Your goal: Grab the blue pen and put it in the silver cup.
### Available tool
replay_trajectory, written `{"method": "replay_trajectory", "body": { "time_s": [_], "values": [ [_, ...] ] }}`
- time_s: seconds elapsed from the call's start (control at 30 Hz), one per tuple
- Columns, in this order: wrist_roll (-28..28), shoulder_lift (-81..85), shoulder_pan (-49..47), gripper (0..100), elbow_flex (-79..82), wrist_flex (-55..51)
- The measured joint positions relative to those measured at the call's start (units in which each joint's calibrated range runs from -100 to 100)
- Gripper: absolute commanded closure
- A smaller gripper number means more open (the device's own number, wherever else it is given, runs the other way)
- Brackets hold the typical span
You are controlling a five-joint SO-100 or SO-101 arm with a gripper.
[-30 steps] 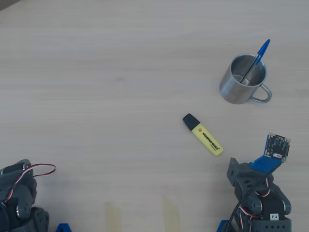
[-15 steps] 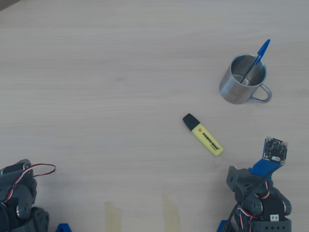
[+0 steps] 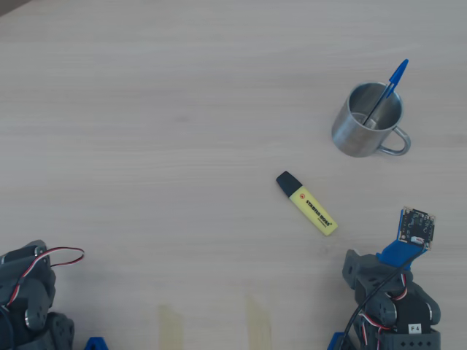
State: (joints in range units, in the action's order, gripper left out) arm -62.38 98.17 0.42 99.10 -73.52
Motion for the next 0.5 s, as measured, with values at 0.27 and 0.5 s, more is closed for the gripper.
{"method": "replay_trajectory", "body": {
  "time_s": [0.27,0.5],
  "values": [
    [1.4,0.0,0.0,98,0.0,0.0],
    [1.5,0.0,0.0,97,0.0,0.0]
  ]
}}
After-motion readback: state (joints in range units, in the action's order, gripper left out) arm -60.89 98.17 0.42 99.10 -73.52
